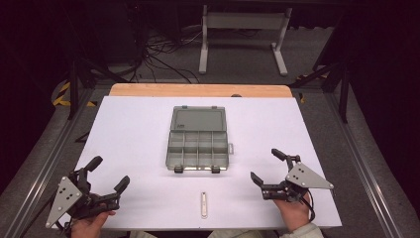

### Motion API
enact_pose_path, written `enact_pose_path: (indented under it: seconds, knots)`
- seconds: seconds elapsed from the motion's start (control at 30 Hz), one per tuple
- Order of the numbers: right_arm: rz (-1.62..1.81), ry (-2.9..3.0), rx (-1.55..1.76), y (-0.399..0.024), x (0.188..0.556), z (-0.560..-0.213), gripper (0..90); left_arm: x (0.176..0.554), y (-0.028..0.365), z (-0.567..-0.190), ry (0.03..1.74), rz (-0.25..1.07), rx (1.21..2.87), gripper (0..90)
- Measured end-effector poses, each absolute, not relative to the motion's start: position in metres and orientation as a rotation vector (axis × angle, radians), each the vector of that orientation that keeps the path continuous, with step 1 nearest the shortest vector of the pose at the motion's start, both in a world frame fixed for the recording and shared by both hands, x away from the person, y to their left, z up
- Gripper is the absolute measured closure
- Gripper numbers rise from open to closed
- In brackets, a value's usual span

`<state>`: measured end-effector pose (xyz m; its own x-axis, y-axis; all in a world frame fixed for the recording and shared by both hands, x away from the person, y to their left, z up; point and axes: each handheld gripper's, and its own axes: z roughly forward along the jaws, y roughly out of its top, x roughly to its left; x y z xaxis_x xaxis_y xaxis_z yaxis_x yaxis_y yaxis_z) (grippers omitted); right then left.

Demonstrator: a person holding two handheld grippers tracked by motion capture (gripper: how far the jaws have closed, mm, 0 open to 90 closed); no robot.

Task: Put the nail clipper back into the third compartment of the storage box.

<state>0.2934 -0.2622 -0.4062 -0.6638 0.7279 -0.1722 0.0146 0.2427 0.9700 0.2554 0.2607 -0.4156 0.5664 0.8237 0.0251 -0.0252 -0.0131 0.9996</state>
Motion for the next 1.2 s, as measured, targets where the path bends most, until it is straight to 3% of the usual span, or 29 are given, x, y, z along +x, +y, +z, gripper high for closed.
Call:
enact_pose_path:
  seconds: [0.8,1.2]
  knots:
    - [1.469,1.926,0.663,-0.257,0.294,-0.405,4.7,0.255,0.262,-0.415,0.742,0.782,1.444,3.1]
    - [1.514,1.985,0.629,-0.233,0.302,-0.394,4.7,0.255,0.261,-0.415,0.743,0.789,1.451,3.1]
